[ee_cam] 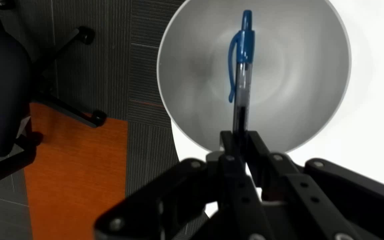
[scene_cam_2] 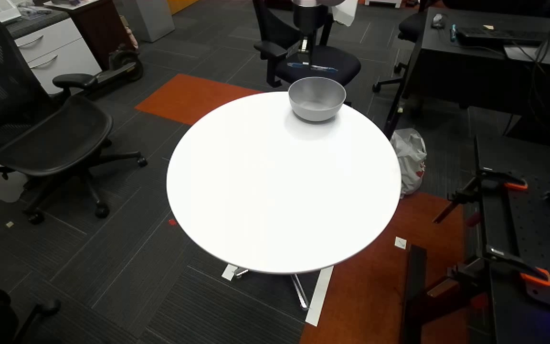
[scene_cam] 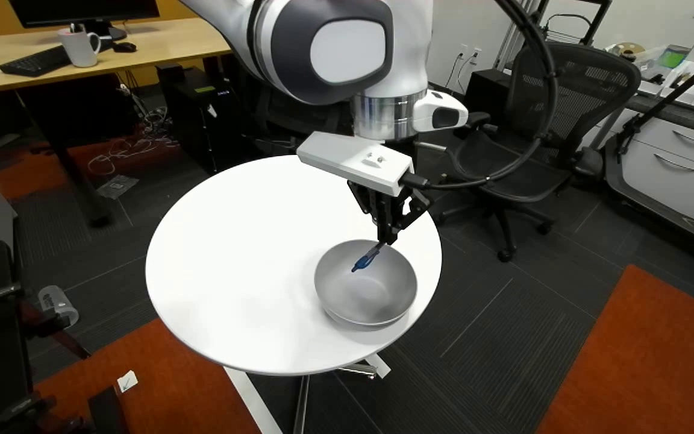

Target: Put the pen on the table, put it in the bowl then place it back on the table

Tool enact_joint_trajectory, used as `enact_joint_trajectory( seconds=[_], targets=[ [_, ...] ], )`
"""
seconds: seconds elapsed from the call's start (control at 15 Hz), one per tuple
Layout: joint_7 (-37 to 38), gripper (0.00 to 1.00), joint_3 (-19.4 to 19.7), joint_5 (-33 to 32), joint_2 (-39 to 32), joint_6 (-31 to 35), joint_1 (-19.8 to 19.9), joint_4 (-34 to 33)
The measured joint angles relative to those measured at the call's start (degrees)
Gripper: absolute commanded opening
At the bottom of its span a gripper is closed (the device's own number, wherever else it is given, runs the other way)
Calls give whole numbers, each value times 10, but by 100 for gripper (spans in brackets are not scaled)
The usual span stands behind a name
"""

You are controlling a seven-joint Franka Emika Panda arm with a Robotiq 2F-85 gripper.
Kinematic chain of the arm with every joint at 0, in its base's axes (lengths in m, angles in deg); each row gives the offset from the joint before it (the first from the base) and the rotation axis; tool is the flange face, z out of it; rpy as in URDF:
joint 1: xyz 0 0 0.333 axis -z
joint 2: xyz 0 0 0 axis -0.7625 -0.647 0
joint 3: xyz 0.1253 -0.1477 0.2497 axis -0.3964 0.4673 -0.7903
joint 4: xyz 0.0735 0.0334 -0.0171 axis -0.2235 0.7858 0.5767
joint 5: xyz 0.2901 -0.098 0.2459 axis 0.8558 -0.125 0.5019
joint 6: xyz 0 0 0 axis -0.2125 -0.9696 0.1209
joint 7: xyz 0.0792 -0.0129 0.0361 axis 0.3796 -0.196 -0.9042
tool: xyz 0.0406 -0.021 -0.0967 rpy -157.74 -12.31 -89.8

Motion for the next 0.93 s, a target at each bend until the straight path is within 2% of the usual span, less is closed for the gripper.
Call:
enact_joint_trajectory(
  seconds=[0.47,0.93],
  targets=[
    [-12,98,-1,-1,0,0,7,5],
    [-12,100,-6,-1,0,-9,7,5]
  ],
)
